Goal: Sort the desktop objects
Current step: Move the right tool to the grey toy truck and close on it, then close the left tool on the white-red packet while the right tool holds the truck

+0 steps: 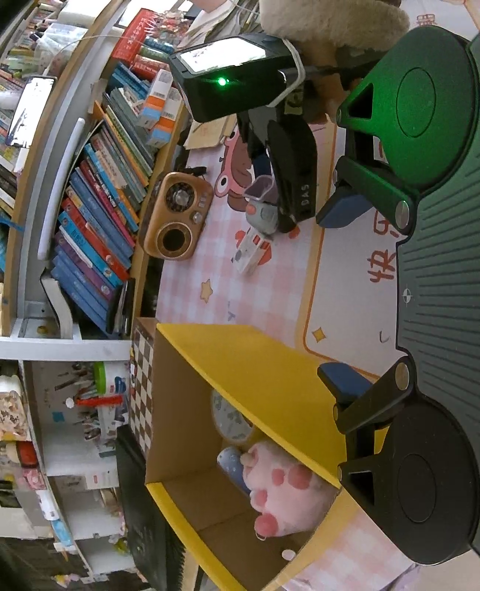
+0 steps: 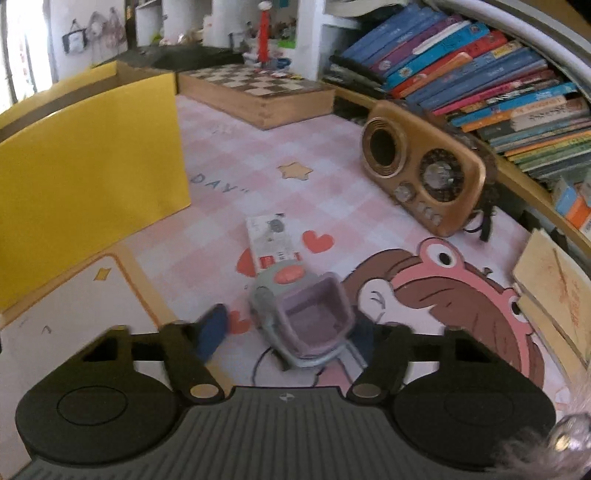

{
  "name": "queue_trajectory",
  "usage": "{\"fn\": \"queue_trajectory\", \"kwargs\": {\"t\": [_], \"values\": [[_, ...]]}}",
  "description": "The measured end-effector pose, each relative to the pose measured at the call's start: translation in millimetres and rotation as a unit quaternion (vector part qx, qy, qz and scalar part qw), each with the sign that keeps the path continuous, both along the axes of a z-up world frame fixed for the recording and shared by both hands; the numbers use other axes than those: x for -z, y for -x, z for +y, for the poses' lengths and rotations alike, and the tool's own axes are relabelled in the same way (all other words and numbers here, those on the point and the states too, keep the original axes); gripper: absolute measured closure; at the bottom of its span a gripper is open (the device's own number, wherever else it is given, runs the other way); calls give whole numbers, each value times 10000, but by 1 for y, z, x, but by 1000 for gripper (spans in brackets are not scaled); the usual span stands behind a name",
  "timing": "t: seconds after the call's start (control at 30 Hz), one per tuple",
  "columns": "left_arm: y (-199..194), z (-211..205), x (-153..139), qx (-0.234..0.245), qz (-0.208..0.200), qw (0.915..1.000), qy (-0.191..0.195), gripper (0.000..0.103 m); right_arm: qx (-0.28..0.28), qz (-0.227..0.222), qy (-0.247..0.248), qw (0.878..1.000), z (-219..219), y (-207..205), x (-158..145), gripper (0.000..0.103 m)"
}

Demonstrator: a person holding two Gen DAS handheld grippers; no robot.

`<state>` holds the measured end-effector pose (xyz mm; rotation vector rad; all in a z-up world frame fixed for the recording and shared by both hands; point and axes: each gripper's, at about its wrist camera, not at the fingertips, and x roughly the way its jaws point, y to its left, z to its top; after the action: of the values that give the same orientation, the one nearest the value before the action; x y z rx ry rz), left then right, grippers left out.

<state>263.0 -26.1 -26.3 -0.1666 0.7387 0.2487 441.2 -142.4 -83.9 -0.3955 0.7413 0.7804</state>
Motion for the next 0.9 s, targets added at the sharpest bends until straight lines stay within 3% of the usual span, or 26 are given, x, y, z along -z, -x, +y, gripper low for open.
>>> {"fn": "queue_trajectory", "kwargs": {"t": [0.1, 0.23, 0.6, 0.9], "values": [[-5, -5, 0, 102, -27, 9999, 3, 21, 74, 101, -120, 9998, -9, -1, -3, 59], [-15, -13, 1, 244, -51, 9997, 9, 21, 264, 95, -342, 9990, -32, 8, -13, 60], [-64, -30, 13, 396, -34, 9992, -31, 21, 1720, 212, -519, 9835, -116, 41, -18, 60], [-103, -33, 25, 317, 7, 9991, -267, 23, 1942, 241, -520, 9793, -126, 55, -15, 60]]}}
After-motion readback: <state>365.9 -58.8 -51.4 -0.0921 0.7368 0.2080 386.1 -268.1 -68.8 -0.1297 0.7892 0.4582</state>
